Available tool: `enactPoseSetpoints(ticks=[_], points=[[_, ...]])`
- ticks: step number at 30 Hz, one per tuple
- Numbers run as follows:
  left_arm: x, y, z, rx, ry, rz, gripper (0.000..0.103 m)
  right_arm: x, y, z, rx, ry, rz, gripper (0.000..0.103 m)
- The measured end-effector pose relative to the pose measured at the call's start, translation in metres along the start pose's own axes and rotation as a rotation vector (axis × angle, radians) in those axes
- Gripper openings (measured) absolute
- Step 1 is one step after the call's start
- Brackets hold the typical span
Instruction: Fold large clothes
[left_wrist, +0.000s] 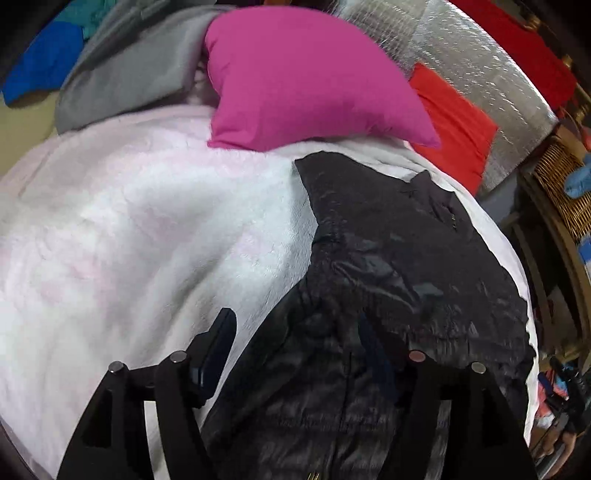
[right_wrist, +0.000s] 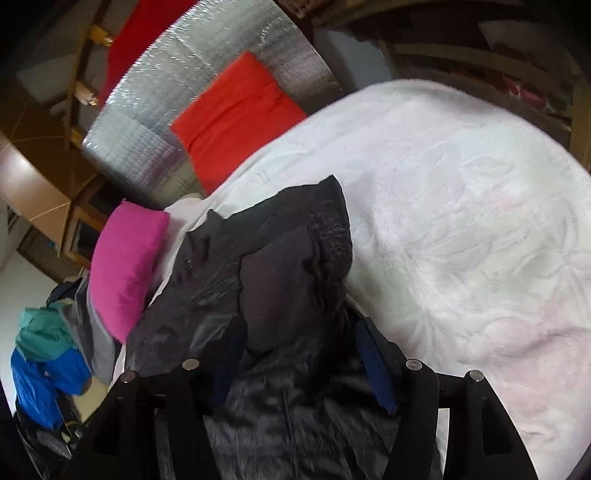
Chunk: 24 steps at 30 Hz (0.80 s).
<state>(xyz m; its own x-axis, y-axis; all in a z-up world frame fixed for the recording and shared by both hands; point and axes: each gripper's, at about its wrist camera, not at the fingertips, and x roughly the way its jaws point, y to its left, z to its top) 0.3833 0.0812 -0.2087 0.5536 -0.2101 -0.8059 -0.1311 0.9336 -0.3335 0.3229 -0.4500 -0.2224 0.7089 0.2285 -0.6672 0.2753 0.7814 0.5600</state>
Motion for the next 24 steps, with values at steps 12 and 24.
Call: enactPoseSetpoints(ticks=[12, 24], points=[[-0.103, 0.049, -0.100, 0.106, -0.064, 0.085, 0.080, -0.112, -0.051, -0.096, -0.080, 0.024, 0.062, 0.076], [-0.116, 0.054, -0.200, 0.030, 0.084, 0.049, 0.080, -0.083, -0.053, -0.209, -0.159, 0.344, 0.011, 0.076]])
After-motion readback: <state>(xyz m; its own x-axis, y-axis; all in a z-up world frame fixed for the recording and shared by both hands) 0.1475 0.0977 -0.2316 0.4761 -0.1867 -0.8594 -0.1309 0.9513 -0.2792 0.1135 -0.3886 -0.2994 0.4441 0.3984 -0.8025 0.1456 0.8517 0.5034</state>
